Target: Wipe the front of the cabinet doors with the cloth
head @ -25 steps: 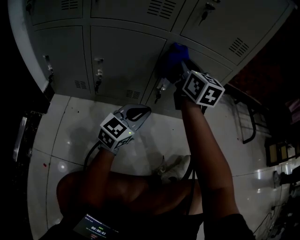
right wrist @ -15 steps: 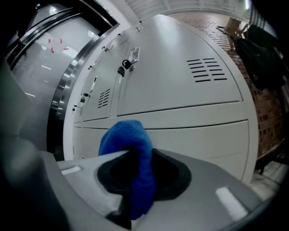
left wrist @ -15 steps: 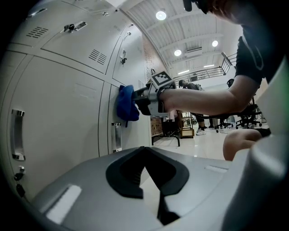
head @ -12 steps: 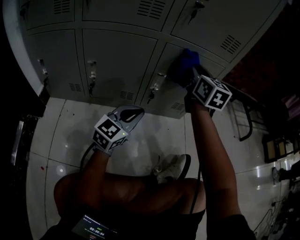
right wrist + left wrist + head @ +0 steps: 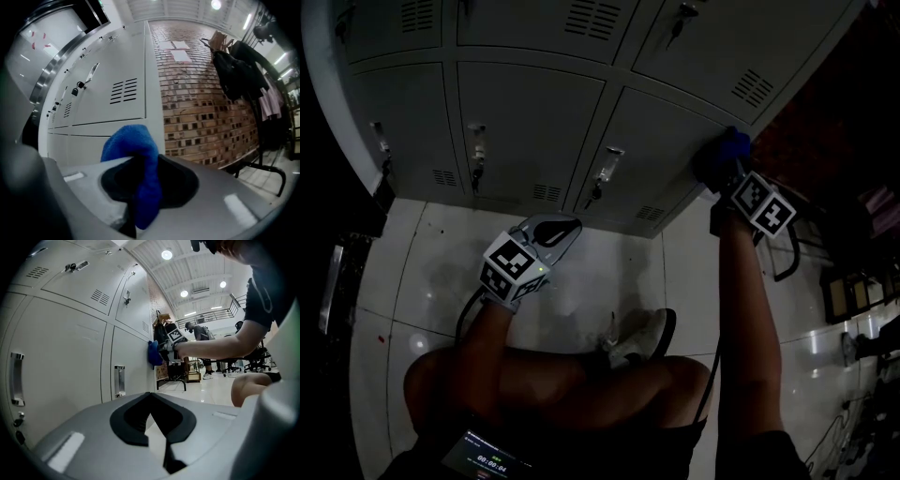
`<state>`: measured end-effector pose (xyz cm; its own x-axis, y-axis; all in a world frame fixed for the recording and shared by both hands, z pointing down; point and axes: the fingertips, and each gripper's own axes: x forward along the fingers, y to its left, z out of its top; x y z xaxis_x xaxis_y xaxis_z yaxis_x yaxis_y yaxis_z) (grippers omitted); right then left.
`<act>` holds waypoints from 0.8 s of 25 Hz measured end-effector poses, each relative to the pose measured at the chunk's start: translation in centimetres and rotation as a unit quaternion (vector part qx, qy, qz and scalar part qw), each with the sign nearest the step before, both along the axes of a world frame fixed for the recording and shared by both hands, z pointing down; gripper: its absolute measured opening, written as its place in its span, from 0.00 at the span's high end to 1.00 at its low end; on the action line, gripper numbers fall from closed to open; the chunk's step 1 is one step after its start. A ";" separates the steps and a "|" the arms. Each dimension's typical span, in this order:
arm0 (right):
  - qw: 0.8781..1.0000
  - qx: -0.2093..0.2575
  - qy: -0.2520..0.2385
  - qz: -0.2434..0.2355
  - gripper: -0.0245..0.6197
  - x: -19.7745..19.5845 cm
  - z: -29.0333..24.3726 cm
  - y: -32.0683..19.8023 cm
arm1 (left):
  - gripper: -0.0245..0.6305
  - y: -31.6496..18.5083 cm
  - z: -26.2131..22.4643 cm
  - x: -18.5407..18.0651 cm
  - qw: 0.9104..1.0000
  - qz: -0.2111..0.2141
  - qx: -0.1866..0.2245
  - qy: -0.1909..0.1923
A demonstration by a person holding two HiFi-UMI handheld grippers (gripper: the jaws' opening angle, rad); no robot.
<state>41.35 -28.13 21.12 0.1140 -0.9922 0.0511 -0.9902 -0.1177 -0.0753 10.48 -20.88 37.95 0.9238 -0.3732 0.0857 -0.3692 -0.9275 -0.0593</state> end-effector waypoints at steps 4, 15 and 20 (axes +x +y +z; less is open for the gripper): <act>1.000 0.002 -0.015 0.019 0.84 2.3 0.2 0.7 | 0.96 0.0 0.1 0.1 1.000 0.002 0.000 -0.001; 0.998 0.038 -0.027 -0.044 0.84 -5.3 -0.8 1.5 | 0.96 -0.3 -0.3 -0.1 1.000 -0.006 -0.005 0.008; 0.994 0.016 -0.021 -0.109 0.84 -13.3 1.6 -0.7 | 0.96 -0.3 -0.8 -0.3 1.000 -0.007 -0.003 0.015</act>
<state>28.01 -28.83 22.68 -0.1048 -0.9943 0.0185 -0.9878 0.1019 -0.1175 10.15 -21.16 37.19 0.9208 -0.3855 0.0596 -0.3835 -0.9225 -0.0429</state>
